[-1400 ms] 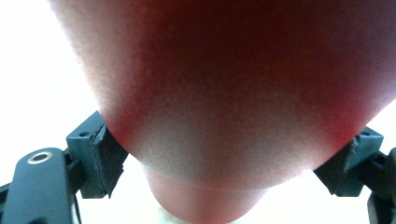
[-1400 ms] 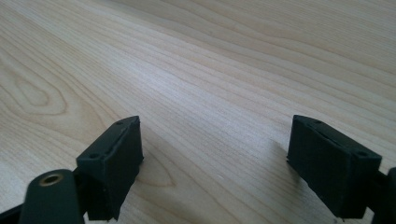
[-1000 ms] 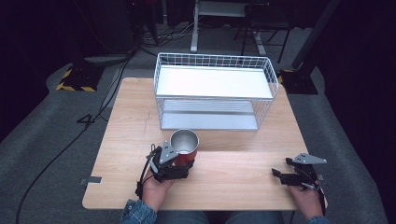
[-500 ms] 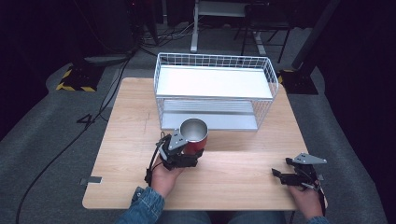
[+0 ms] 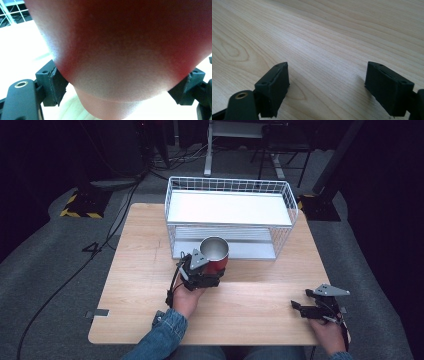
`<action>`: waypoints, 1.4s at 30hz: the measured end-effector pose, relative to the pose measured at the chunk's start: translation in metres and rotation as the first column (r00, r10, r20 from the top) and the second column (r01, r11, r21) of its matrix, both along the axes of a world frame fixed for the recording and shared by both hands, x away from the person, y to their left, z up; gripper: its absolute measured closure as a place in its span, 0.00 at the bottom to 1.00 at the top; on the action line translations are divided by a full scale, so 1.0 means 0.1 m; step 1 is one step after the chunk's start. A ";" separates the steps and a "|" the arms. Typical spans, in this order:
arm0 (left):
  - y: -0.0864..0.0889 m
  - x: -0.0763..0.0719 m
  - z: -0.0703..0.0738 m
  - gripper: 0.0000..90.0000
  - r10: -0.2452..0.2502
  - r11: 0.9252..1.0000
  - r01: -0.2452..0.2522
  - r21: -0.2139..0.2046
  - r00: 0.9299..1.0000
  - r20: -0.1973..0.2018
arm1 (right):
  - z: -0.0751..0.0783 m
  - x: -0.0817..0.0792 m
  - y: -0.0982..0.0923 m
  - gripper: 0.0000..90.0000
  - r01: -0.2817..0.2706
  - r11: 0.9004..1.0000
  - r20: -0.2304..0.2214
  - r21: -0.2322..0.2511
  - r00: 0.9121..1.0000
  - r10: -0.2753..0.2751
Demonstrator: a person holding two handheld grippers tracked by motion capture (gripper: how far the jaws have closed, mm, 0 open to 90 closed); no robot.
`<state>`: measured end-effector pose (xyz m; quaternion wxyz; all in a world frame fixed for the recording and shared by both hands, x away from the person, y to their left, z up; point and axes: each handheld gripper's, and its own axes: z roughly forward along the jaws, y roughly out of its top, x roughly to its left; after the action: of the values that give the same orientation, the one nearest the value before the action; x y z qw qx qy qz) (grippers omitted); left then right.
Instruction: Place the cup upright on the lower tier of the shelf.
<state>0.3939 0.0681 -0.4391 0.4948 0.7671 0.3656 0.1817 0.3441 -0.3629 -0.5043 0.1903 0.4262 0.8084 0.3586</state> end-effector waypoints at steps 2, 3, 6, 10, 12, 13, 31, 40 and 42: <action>-0.03 0.04 -0.01 0.19 0.005 1.000 -0.005 -0.004 1.000 -0.001 | 0.00 0.00 0.00 0.21 0.000 1.000 0.000 0.000 1.000 0.000; -0.05 0.08 -0.02 0.19 0.007 1.000 -0.007 -0.006 1.000 -0.004 | 0.00 0.00 0.00 0.21 -0.001 1.000 0.000 -0.001 1.000 0.001; -0.11 0.15 -0.04 0.19 0.014 1.000 -0.014 -0.008 1.000 -0.007 | 0.00 0.00 0.00 0.21 -0.001 1.000 0.000 -0.001 1.000 0.001; -0.20 0.24 -0.07 0.19 0.017 1.000 -0.017 0.010 1.000 -0.005 | 0.00 0.00 0.00 0.21 -0.001 1.000 0.000 -0.001 1.000 0.001; -0.23 0.27 -0.10 0.19 0.015 1.000 -0.015 0.022 1.000 -0.002 | 0.00 0.00 0.00 0.21 0.000 1.000 0.000 0.000 1.000 0.000; -0.25 0.29 -0.12 0.19 0.018 0.999 -0.018 0.026 1.000 -0.002 | 0.00 0.00 0.00 0.22 0.000 1.000 0.000 0.000 1.000 0.000; -0.49 0.74 -0.27 0.19 0.101 0.994 -0.103 0.022 0.994 0.048 | 0.00 0.00 0.00 0.22 -0.008 1.000 0.002 0.000 1.000 0.008; -0.54 0.97 -0.33 0.19 0.139 0.990 -0.139 0.004 0.990 0.039 | 0.00 0.00 0.00 0.22 -0.007 1.000 0.003 0.000 1.000 0.007; -0.55 1.01 -0.34 0.19 0.146 0.989 -0.146 0.008 0.988 0.045 | 0.00 0.00 0.00 0.23 -0.008 1.000 0.002 0.000 1.000 0.008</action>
<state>0.4954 0.0131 -0.4733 0.4839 0.7368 0.4088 0.2363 0.3438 -0.3630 -0.5043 0.1898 0.4228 0.8098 0.3597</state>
